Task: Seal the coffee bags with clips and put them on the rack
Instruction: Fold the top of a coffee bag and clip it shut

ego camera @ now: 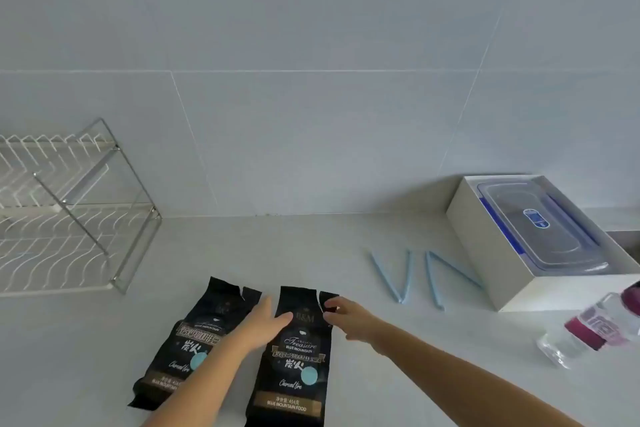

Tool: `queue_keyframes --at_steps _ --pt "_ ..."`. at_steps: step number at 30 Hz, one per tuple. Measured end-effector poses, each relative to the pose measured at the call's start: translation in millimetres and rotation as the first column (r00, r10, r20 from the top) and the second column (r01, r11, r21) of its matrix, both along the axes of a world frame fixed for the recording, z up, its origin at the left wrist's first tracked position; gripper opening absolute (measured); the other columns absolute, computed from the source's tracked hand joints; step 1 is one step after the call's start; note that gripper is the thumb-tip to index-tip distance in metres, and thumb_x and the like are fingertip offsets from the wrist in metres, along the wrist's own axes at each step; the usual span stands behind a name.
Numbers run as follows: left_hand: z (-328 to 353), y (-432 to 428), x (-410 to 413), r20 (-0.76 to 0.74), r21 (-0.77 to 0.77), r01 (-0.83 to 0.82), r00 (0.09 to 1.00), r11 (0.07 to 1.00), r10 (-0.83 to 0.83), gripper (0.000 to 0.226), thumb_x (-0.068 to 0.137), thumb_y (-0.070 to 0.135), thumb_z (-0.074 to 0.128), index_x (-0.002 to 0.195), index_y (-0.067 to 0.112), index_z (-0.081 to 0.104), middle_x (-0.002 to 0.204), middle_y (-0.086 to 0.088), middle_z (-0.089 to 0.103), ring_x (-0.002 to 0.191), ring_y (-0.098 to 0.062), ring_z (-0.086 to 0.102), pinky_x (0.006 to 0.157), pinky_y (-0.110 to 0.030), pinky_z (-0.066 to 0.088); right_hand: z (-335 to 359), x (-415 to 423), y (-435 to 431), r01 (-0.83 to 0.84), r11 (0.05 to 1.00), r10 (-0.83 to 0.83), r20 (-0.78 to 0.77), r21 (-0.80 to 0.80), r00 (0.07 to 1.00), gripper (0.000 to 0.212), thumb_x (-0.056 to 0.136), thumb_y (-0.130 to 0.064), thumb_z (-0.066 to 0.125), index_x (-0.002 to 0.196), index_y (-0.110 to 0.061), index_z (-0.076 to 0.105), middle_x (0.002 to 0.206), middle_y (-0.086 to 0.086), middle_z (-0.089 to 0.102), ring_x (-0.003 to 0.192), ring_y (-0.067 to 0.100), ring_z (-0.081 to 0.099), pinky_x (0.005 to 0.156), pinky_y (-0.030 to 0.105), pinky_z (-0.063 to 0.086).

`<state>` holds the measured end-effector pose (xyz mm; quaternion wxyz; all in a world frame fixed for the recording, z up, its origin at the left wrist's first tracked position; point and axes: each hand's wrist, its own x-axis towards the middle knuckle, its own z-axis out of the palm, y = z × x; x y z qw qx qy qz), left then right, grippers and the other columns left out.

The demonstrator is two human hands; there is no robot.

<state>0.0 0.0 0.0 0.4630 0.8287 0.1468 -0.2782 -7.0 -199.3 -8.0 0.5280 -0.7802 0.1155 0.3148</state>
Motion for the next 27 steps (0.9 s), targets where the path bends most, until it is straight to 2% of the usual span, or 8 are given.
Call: queue_keyframes --at_steps 3,5,7,10,13,16,22,27 --pt "-21 -6 -10 -0.071 -0.061 -0.124 0.99 0.99 0.12 0.075 0.091 0.033 0.054 0.148 0.015 0.008 0.152 -0.012 0.025 0.131 -0.027 0.04 0.107 -0.045 0.038 -16 -8 -2 0.151 0.984 -0.134 -0.17 0.092 0.976 0.031 0.091 -0.027 0.055 0.12 -0.021 0.052 0.122 0.008 0.057 0.104 0.02 0.056 0.087 0.033 0.049" --pt "-30 -15 -14 -0.076 -0.099 -0.246 0.968 0.964 0.24 0.066 0.091 0.03 0.054 0.145 0.018 0.017 0.139 -0.01 0.041 0.094 -0.013 0.056 0.071 -0.031 0.051 -22 -12 -1 0.22 0.96 -0.182 -0.209 0.175 0.961 0.027 0.09 -0.022 0.055 0.117 -0.022 0.054 0.114 0.005 0.061 0.098 0.016 0.059 0.088 0.034 0.05" --pt "-29 -27 -15 -0.061 -0.129 -0.343 0.939 0.93 0.338 0.057 0.091 0.03 0.054 0.14 0.021 0.027 0.122 -0.007 0.048 0.076 -0.006 0.05 0.055 -0.023 0.041 -22 -11 3 0.251 0.939 -0.205 -0.206 0.233 0.957 0.027 0.09 -0.016 0.056 0.117 -0.022 0.056 0.105 0.0 0.061 0.091 0.012 0.06 0.087 0.033 0.054" --pt "-28 -37 -13 -0.044 -0.182 -0.388 0.921 0.903 0.387 0.043 0.091 0.029 0.054 0.131 0.021 0.041 0.103 -0.003 0.056 0.079 -0.012 0.057 0.054 -0.025 0.043 -19 -15 2 0.322 0.906 -0.274 -0.199 0.273 0.941 0.027 0.089 -0.005 0.054 0.111 -0.017 0.063 0.101 0.003 0.063 0.085 0.012 0.062 0.088 0.033 0.055" --pt "-21 -45 -10 -0.035 -0.268 -0.403 0.912 0.875 0.409 0.035 0.091 0.023 0.054 0.126 0.016 0.049 0.112 -0.012 0.06 0.085 -0.019 0.061 0.058 -0.028 0.046 -16 -21 -8 0.359 0.872 -0.306 -0.201 0.332 0.931 0.029 0.088 0.001 0.053 0.104 -0.019 0.067 0.101 0.004 0.065 0.089 0.016 0.063 0.088 0.035 0.055" --pt "-9 -49 -8 -0.003 -0.345 -0.419 0.895 0.84 0.446 0.03 0.089 0.021 0.056 0.12 0.023 0.053 0.106 -0.011 0.062 0.087 -0.022 0.063 0.059 -0.031 0.05 -4 -17 -22 0.347 0.843 -0.301 -0.175 0.412 0.937 0.029 0.089 -0.004 0.055 0.113 -0.018 0.063 0.111 0.008 0.064 0.098 0.02 0.061 0.088 0.037 0.053" --pt "19 -54 -5 0.156 -0.475 -0.252 0.919 0.843 0.362 0.022 0.093 0.015 0.049 0.1 0.028 0.065 0.103 -0.003 0.067 0.091 -0.014 0.066 0.065 -0.025 0.052 28 -2 -38 0.184 0.884 -0.256 0.116 0.43 0.96 0.027 0.088 -0.015 0.062 0.111 -0.029 0.065 0.11 0.0 0.068 0.095 0.013 0.068 0.074 0.022 0.056" --pt "28 -48 -8 0.253 -0.421 0.001 0.96 0.907 0.117 0.025 0.089 0.003 0.056 0.107 0.015 0.065 0.107 -0.004 0.068 0.082 0.005 0.066 0.063 -0.006 0.049 33 -3 -43 0.064 0.974 -0.141 0.357 0.219 0.923 0.033 0.082 -0.011 0.066 0.108 -0.032 0.064 0.099 -0.007 0.064 0.078 0.001 0.065 0.065 0.016 0.054"
